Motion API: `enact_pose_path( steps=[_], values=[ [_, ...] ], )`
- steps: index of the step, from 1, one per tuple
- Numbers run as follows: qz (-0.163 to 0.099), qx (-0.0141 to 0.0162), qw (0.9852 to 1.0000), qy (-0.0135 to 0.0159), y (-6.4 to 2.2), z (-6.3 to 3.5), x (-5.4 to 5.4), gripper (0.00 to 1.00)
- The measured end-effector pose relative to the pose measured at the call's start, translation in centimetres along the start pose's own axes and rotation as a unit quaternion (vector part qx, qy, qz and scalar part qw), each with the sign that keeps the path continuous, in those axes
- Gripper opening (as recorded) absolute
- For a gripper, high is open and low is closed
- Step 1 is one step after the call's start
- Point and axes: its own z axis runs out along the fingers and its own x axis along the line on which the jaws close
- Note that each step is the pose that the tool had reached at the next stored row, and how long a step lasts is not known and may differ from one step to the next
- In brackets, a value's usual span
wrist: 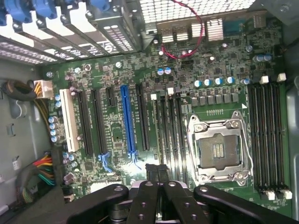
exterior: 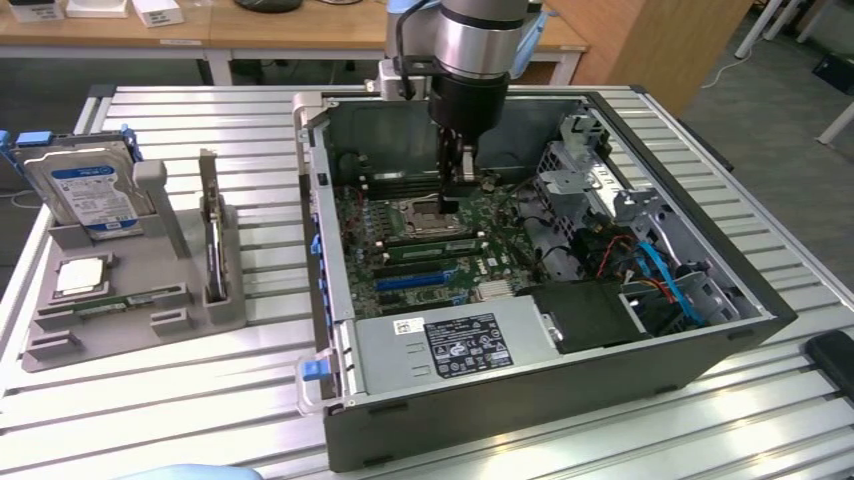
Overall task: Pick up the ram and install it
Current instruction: 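Press down the ram until it locks into place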
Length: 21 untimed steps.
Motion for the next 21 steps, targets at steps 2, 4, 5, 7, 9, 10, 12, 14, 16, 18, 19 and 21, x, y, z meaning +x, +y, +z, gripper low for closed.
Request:
enact_pose_path(
  steps=[2, 4, 5, 7, 9, 10, 12, 14, 16, 18, 19, 21],
  values=[
    [0.017, -0.0016, 0.9999, 0.0002, 0.00, 0.01, 0.00, 0.10],
    [0.034, -0.0033, 0.9994, 0.0004, 0.00, 0.03, -0.01, 0.10],
    [0.042, -0.0041, 0.9991, 0.0005, 0.00, 0.03, -0.01, 0.10],
    [0.059, -0.0056, 0.9982, 0.0008, 0.00, 0.04, -0.01, 0.10],
    [0.075, -0.0072, 0.9971, 0.0010, 0.00, 0.05, -0.01, 0.10],
    [0.084, -0.0081, 0.9964, 0.0012, 0.00, 0.06, -0.01, 0.10],
    [0.101, -0.0097, 0.9948, 0.0014, 0.00, 0.07, -0.01, 0.10],
    [0.118, -0.0114, 0.9929, 0.0016, 0.00, 0.08, -0.01, 0.10],
    [0.135, -0.0130, 0.9907, 0.0019, 0.00, 0.09, -0.01, 0.10],
    [0.152, -0.0147, 0.9882, 0.0022, 0.00, 0.10, -0.01, 0.10],
    [0.161, -0.0155, 0.9869, 0.0023, 0.00, 0.11, -0.01, 0.10],
    [0.177, -0.0171, 0.9840, 0.0025, 0.00, 0.12, -0.01, 0.10]
  ],
)
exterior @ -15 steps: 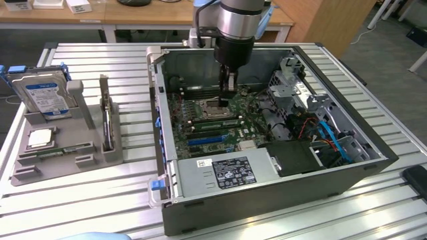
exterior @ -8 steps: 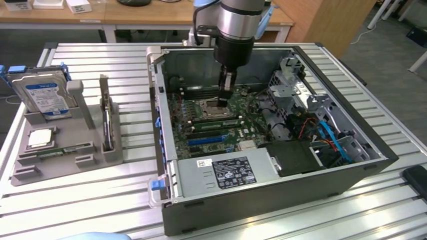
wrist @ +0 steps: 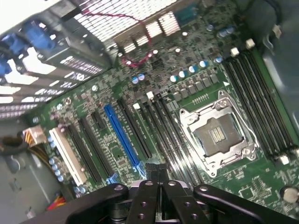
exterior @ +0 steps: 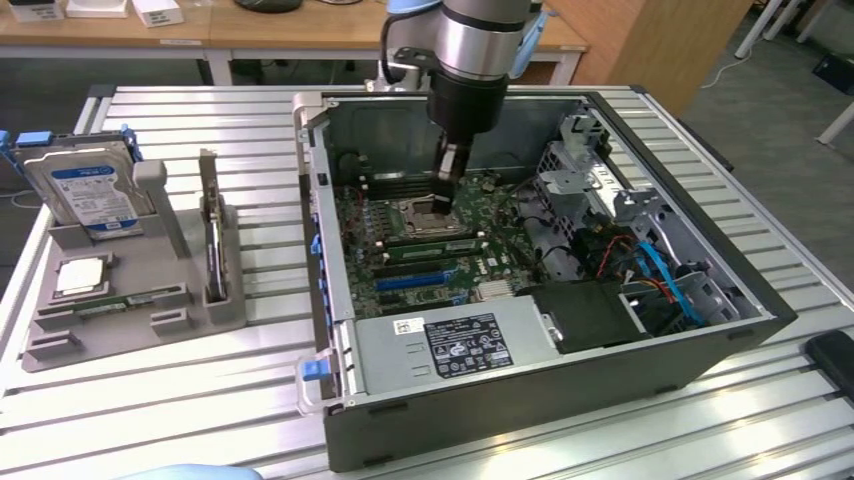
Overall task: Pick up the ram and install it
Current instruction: 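Press down the ram until it locks into place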
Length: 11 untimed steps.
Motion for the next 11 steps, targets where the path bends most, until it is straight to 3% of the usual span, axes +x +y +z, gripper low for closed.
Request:
enact_pose_path(
  steps=[5, 11],
  values=[
    [0.042, -0.0041, 0.9991, 0.0006, 0.00, 0.03, 0.00, 0.10],
    [0.087, -0.0084, 0.9962, 0.0013, 0.00, 0.09, -0.01, 0.10]
  ],
)
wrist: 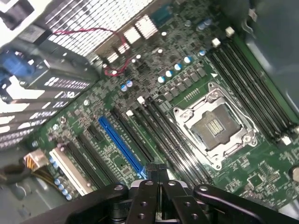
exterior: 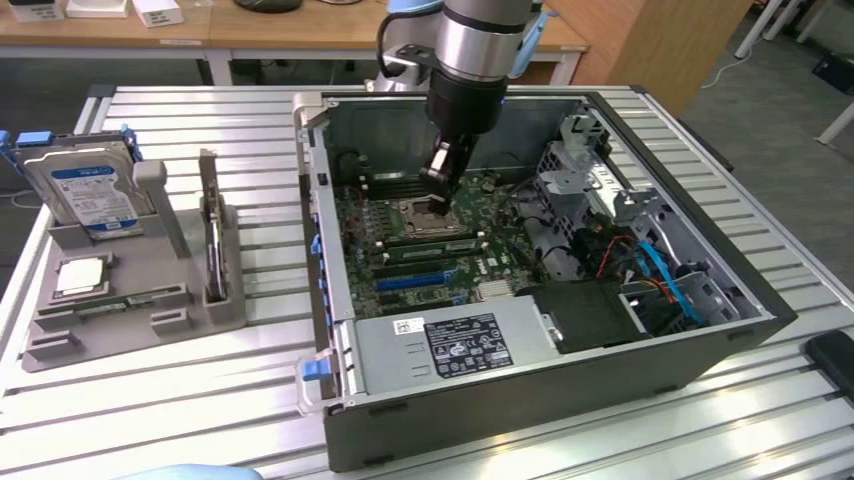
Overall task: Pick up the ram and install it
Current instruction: 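Press down the ram until it locks into place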
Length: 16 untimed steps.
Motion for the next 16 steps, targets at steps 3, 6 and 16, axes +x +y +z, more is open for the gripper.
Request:
enact_pose_path(
  steps=[3, 6, 16],
  values=[
    [0.022, -0.0021, 0.9998, 0.0003, 0.00, 0.03, 0.00, 0.10],
    [0.044, -0.0042, 0.9990, 0.0007, 0.00, 0.05, -0.01, 0.10],
    [0.114, -0.0102, 0.9934, 0.0010, 0.01, 0.05, -0.01, 0.10]
  ],
)
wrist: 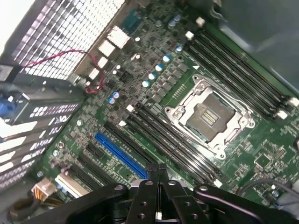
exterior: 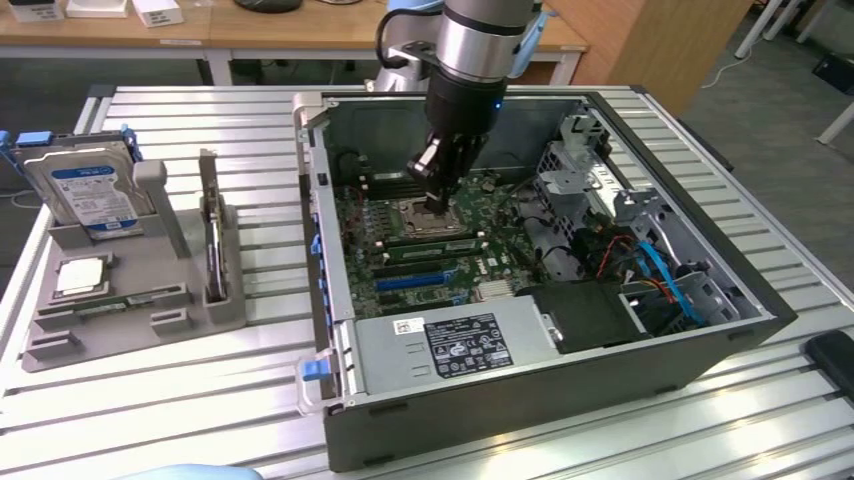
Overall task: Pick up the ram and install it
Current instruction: 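Press down the ram until it locks into place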
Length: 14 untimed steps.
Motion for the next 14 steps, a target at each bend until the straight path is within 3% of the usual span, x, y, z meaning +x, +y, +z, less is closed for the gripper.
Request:
enact_pose_path(
  steps=[6, 11, 14],
  values=[
    [0.040, -0.0034, 0.9992, 0.0000, 0.00, 0.00, 0.00, 0.10],
    [0.072, -0.0055, 0.9974, -0.0005, 0.00, 0.00, 0.00, 0.10],
    [0.086, -0.0062, 0.9962, -0.0024, -0.01, 0.00, 0.00, 0.10]
  ],
)
